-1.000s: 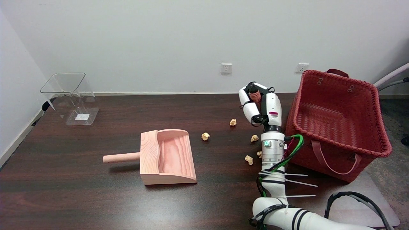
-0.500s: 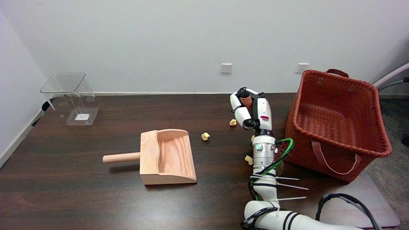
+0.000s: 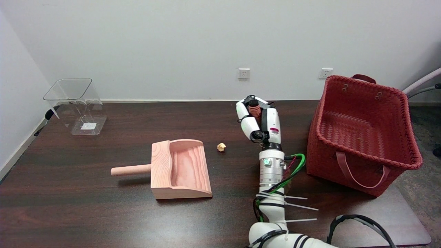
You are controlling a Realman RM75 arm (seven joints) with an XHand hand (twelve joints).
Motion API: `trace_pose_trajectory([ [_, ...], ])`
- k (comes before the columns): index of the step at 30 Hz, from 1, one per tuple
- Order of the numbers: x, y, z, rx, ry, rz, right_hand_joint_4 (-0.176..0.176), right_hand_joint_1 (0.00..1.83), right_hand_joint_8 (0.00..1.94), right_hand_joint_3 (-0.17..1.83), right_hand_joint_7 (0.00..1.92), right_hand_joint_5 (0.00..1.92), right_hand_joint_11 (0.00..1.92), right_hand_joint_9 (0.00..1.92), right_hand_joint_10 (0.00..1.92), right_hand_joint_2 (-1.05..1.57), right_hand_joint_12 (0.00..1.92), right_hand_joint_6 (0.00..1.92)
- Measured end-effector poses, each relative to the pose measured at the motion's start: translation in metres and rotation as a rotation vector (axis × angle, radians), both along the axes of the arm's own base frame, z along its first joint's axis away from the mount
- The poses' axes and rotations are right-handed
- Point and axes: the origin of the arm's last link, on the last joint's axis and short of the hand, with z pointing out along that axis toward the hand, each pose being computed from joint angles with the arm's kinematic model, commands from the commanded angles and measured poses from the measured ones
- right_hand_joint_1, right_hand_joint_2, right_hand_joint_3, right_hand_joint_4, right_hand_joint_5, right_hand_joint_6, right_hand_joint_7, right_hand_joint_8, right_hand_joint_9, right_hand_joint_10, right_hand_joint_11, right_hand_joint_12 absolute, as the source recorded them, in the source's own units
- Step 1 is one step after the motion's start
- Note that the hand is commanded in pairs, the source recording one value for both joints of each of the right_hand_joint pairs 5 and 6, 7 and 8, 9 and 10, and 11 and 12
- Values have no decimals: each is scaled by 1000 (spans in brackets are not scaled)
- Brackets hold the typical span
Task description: Use the broom to sweep the yellow paper into the dustpan.
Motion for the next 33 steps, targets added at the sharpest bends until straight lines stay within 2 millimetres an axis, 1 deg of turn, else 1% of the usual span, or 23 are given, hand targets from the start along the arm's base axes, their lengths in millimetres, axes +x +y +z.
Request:
trace_pose_trajectory([
  [10,1,3,-25,40,-66,6,0,761,1920,543,1920,1920,1920,1920,1920,1571,1920,1920],
  [17,-4,4,-43,74,-118,-2,0,750,1920,514,1920,1920,1920,1920,1920,1571,1920,1920],
  [26,-1,-6,-63,137,-174,5,0,737,1920,513,1920,1920,1920,1920,1920,1571,1920,1920],
  [33,8,-18,-74,179,-208,30,0,730,1920,499,1920,1920,1920,1920,1920,1571,1920,1920],
])
